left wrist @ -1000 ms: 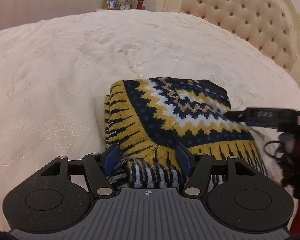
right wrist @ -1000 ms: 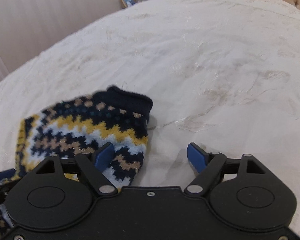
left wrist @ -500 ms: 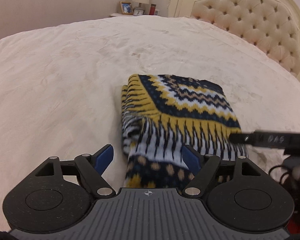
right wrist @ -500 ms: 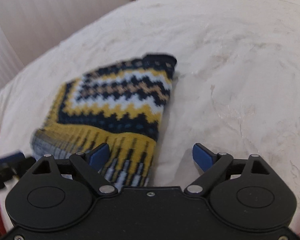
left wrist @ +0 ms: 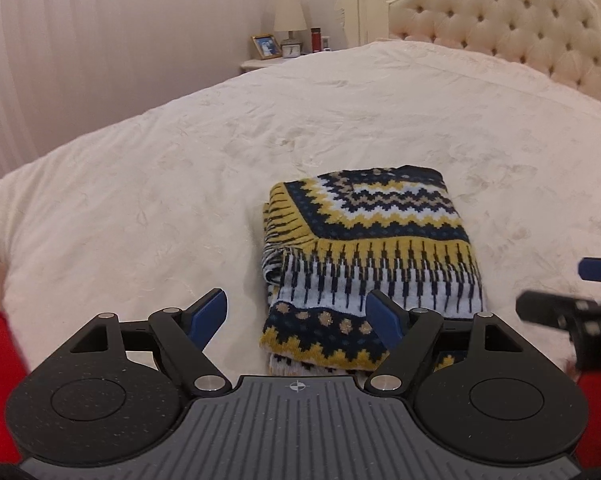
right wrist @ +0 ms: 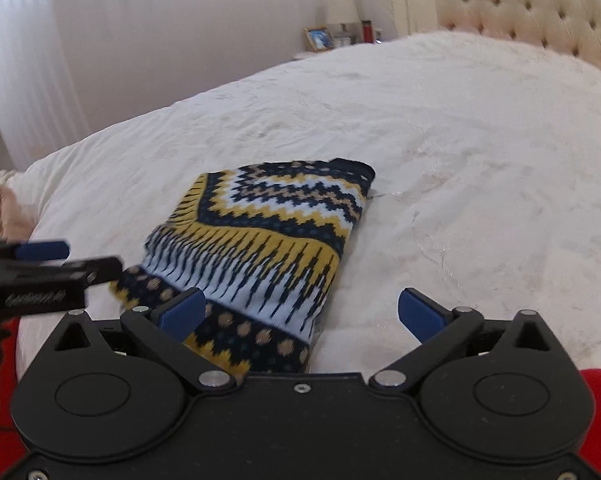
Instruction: Fold small clothes
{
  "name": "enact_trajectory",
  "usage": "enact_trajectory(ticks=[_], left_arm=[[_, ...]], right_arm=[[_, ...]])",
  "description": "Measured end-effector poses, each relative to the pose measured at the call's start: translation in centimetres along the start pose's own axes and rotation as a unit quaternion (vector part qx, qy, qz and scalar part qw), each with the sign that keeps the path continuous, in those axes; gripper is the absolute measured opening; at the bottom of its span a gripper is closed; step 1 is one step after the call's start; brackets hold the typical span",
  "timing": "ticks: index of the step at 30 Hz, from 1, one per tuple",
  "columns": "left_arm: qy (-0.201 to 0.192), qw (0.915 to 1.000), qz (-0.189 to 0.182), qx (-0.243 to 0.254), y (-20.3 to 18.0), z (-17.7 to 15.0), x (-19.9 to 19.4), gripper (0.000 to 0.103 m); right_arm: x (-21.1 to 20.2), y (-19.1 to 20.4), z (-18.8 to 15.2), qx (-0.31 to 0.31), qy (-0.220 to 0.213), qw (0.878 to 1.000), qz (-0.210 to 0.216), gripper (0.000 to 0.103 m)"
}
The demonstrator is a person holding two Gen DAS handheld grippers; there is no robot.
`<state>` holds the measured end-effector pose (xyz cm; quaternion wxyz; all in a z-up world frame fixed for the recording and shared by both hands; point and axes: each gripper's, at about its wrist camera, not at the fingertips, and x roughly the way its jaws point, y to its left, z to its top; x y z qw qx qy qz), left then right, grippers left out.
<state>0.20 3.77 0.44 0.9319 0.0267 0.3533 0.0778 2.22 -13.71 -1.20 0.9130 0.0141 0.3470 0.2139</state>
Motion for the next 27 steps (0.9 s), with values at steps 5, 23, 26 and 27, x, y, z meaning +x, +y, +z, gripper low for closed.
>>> enact_trajectory(ticks=[5,23,26,27], left_arm=[[0.021,0.9997,-0.011,-0.001,-0.7,0.1,-0.5,0.075],[0.105,0.9937,-0.022,-0.033,0.0,-1.8,0.5,0.075],[0.108,0.9932,-0.023,-0.035,0.1,-1.9,0.6,0.075],[0.109,0.9932,-0.022,-0.034,0.1,-1.9,0.6,0.075]], right_arm=[[-1.2,0.9,-0.7,0.01,0.009,1.0,-0.012,0.102],[-0.5,1.1,-1.1,0.03,0.046,0.997,-0.056,0.102],[-0.3,1.3,-1.1,0.033,0.05,0.997,-0.055,0.102],[-0.3,1.3,-1.1,0.033,0.051,0.997,-0.055,0.102]])
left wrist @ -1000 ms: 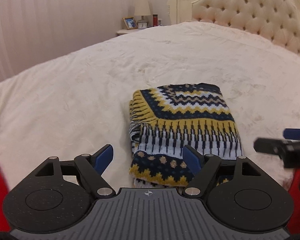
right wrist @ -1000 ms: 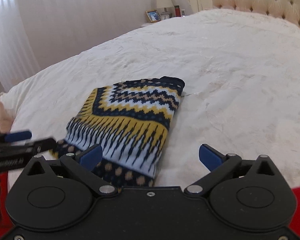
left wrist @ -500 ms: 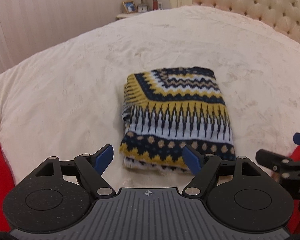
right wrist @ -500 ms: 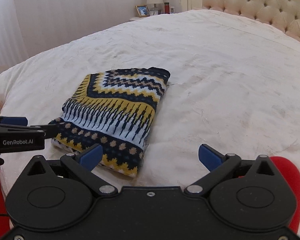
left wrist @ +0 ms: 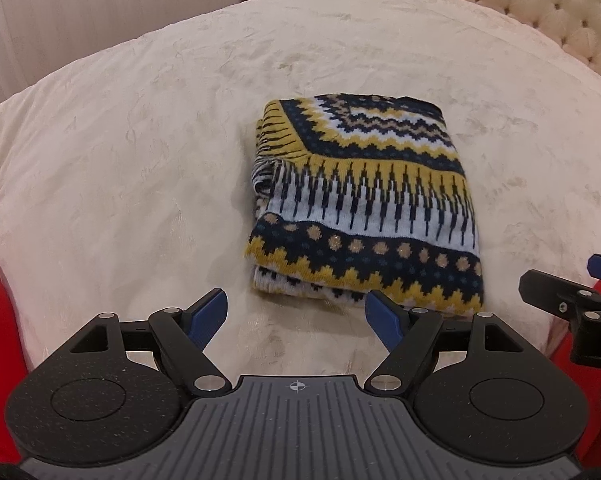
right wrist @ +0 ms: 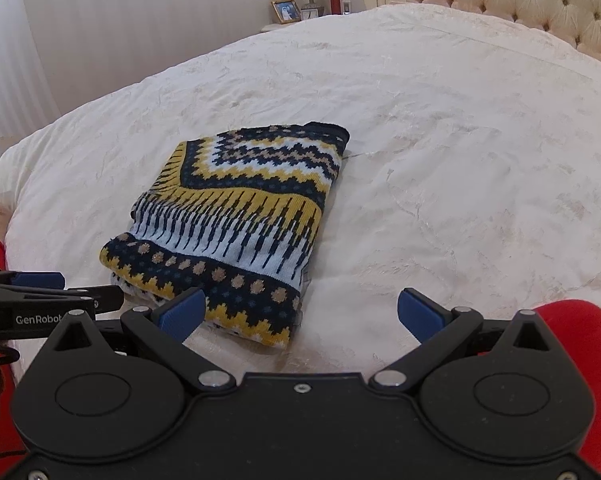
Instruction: Fold small clothes
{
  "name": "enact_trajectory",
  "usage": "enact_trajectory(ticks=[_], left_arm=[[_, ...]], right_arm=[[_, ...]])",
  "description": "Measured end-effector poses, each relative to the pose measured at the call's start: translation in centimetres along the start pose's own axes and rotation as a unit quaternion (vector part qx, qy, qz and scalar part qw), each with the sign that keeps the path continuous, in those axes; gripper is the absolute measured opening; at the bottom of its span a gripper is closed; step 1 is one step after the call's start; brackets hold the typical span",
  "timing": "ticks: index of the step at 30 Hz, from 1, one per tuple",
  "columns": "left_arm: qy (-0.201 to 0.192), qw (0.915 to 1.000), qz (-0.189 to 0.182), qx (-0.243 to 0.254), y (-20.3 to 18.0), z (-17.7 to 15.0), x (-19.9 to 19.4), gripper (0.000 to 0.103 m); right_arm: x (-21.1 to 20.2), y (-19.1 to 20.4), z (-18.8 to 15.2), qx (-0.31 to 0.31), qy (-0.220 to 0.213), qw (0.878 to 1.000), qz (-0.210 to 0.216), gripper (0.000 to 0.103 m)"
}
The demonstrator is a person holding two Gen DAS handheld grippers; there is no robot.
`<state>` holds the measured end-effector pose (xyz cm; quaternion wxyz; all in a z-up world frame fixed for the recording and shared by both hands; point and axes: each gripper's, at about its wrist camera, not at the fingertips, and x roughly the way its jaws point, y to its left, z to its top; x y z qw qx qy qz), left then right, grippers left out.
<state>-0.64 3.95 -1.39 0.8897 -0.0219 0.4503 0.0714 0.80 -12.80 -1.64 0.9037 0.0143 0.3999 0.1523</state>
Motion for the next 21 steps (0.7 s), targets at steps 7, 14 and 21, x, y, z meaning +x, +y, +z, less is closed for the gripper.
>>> enact_trajectory(ticks=[7,14,21], left_arm=[[0.004,1.0,-0.002,0.001,-0.01,-0.02,0.19,0.075],[0.005,1.0,-0.004,0.005,-0.26,-0.02,0.26,0.075],[0.003,0.9999,-0.005,0.009,-0.38,0.18,0.13,0.075]], right_arm=[[0.21,-0.02,-0.04,0.005,0.007,1.0,0.0,0.102],[0.47,0.07,-0.03,0.006,0.013,1.0,0.002,0.102],[0.73,0.16,0.03,0.007,0.017,1.0,0.006,0.102]])
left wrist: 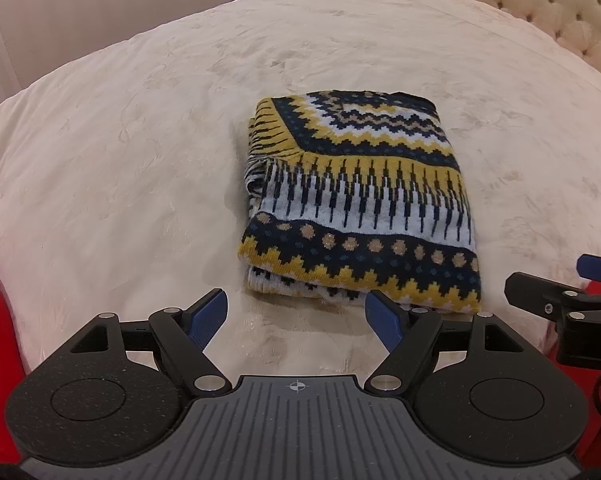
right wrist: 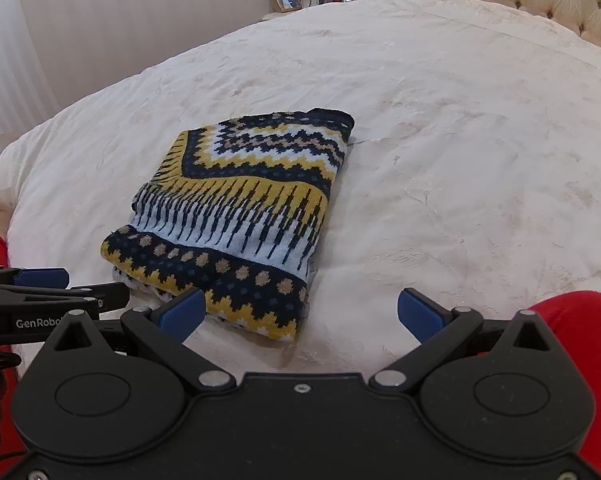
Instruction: Fold small clothes
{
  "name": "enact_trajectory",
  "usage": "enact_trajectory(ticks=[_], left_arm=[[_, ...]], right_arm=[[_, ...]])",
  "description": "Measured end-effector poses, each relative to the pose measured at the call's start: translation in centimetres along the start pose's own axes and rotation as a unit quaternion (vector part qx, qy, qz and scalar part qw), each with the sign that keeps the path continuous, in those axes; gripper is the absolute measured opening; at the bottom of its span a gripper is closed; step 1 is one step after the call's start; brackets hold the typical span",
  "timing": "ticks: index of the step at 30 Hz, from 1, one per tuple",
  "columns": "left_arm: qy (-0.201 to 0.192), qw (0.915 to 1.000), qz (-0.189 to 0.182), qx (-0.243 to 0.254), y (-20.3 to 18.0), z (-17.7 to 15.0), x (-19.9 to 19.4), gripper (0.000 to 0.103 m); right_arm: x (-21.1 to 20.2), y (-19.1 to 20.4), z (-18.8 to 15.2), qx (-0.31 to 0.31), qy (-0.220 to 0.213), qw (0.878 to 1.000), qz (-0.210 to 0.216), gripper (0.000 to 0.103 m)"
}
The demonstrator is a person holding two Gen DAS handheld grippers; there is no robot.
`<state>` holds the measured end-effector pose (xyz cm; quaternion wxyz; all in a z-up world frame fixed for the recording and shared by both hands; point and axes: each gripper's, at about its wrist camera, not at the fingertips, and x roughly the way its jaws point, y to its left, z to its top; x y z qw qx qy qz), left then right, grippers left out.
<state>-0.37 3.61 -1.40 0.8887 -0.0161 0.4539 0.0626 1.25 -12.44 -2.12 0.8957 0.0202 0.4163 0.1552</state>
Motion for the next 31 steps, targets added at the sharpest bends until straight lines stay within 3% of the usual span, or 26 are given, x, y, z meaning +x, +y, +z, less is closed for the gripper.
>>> enact_trajectory(ticks=[31], left_arm=[[0.003,1.0,-0.003,0.007,0.08,0.21,0.29,0.075]], right_arm=[[0.77,0.09,-0.02,0.009,0.015,1.0,0.005,0.102]])
